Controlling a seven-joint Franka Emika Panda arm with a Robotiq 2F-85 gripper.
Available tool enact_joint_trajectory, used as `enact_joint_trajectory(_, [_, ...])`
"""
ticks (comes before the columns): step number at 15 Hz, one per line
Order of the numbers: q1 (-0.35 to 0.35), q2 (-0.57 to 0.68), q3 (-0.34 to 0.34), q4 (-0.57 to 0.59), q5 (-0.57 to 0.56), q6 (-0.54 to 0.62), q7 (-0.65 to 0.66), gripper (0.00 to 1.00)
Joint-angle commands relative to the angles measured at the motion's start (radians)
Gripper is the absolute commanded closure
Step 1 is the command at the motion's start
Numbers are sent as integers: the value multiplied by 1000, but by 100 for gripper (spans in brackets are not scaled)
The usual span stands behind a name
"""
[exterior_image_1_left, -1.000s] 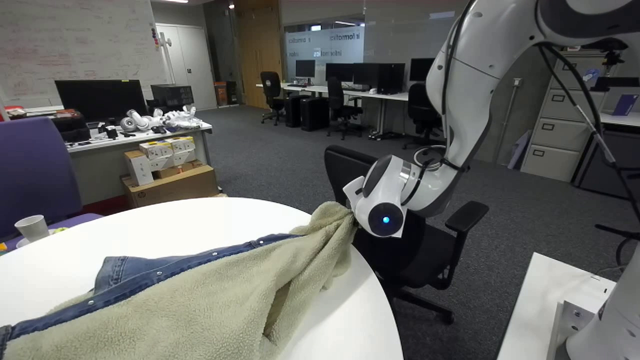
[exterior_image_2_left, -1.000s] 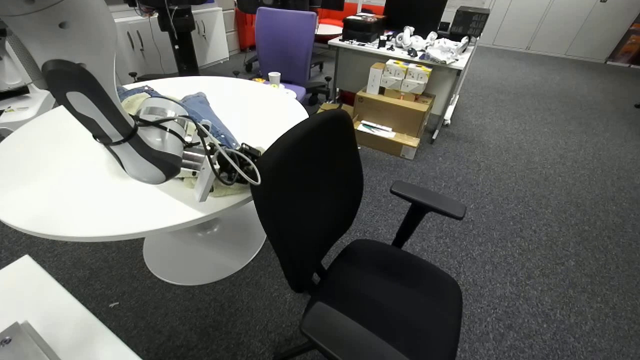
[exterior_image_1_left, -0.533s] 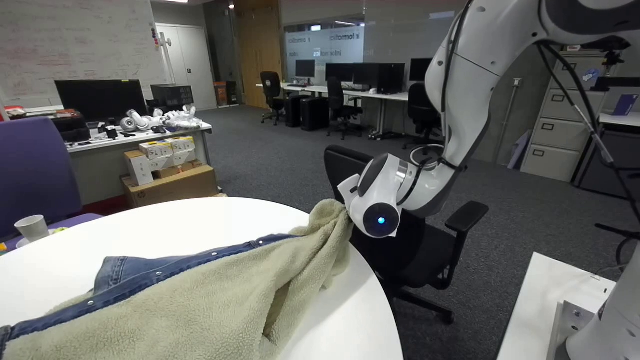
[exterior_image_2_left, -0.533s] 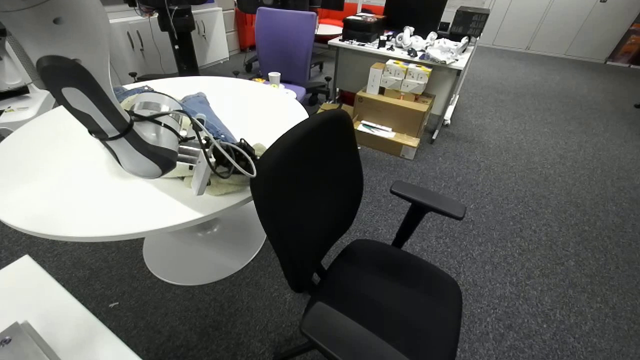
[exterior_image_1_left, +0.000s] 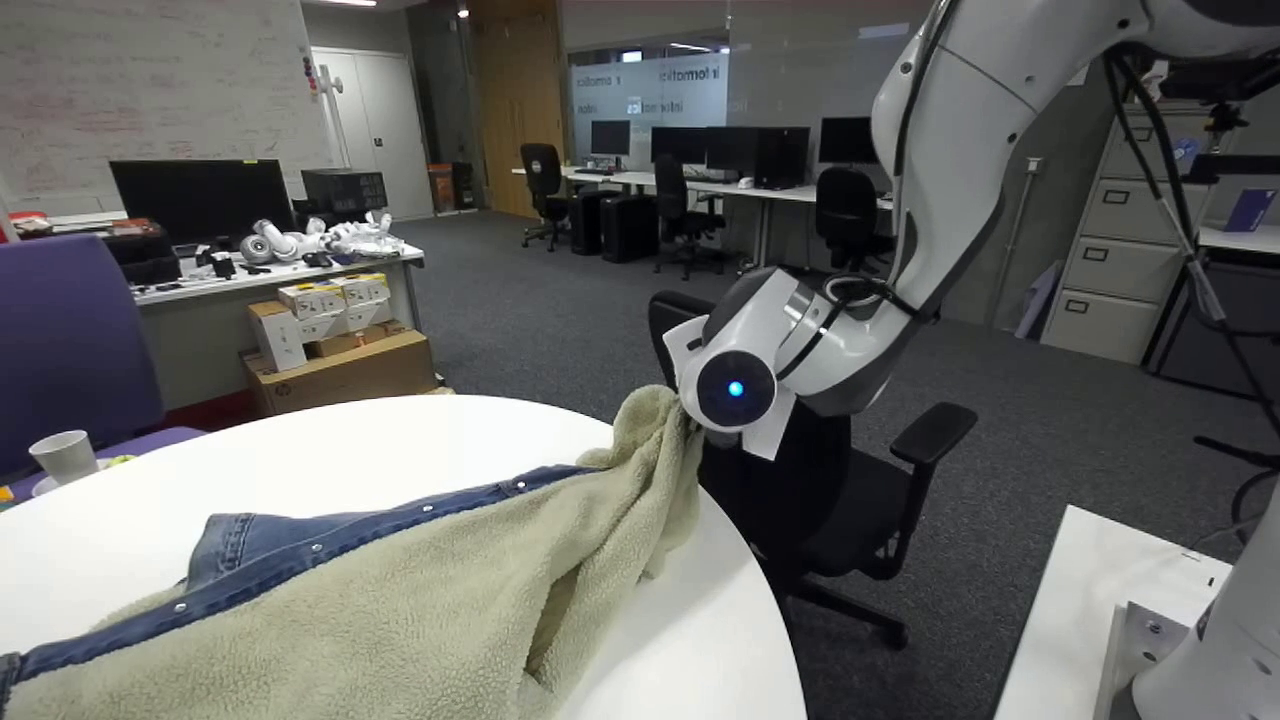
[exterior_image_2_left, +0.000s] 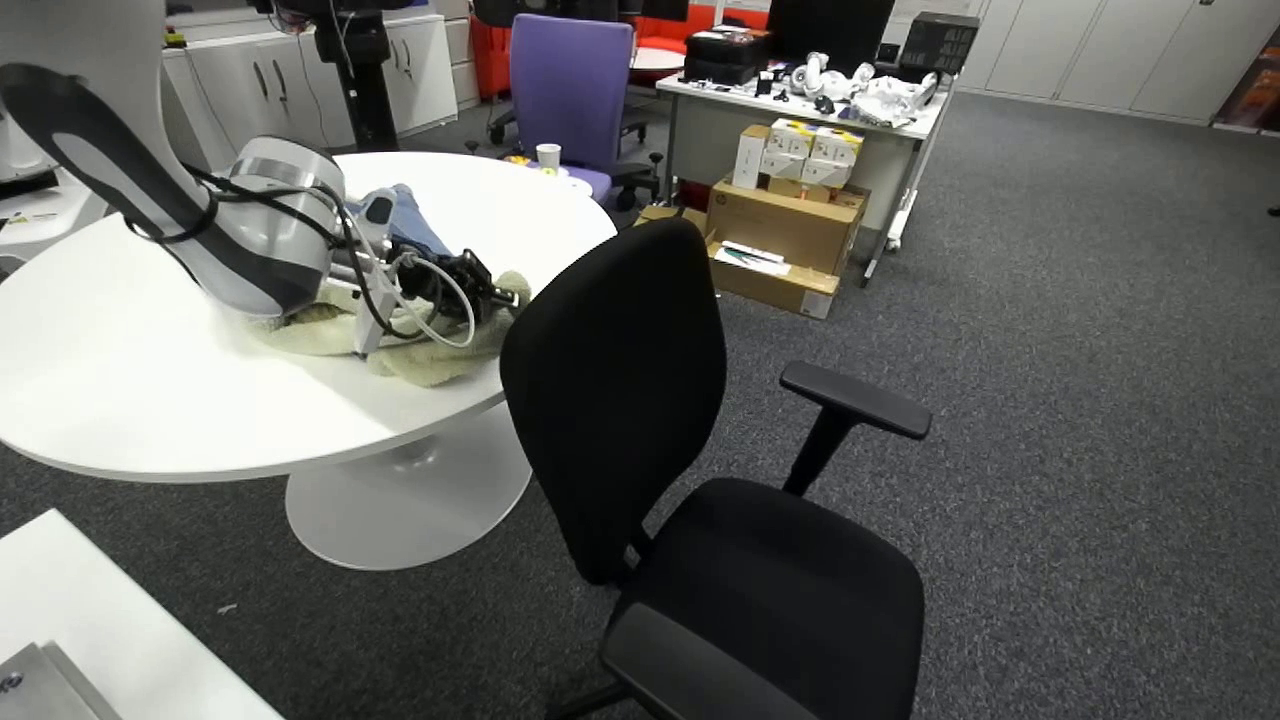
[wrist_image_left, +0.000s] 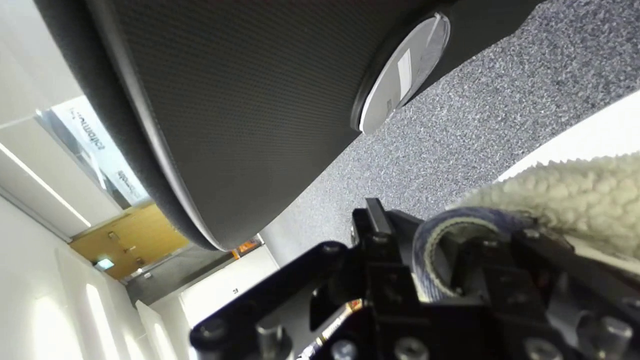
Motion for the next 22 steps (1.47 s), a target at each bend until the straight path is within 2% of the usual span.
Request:
enact_joint_trajectory(1, [-11,-140,-1,-8,172,102,-78,99])
enact_joint_trajectory(4, [-30,-200,-13,9,446,213,-200,99])
enact_joint_trajectory(7, [-31,-235,-35,16,716,268,-348,99])
enact_joint_trajectory(8, [-53,-243,-16,17,791,267,-390,99])
enact_joint_trajectory(9, [-17,-251,-55,20,873,270,-438,99])
enact_joint_trajectory(13, [-5,-275,-81,29,1110,284,-568,99])
enact_joint_trajectory(15, [-8,-289,-84,28,1271,305,-674,99])
enact_joint_trajectory(16, [-19,-295,-74,29,1370,310,-742,99])
enact_joint_trajectory(18, [-90,-297,0,30,1547,298,-865,99])
enact_joint_trajectory(19, [-87,-308,-6,37,1636,278,-933,99])
enact_joint_trajectory(20, [-35,-327,-61,39,1724,253,-999,99])
enact_joint_trajectory(22, [-37,-354,-75,45,1817,204,-1086,99])
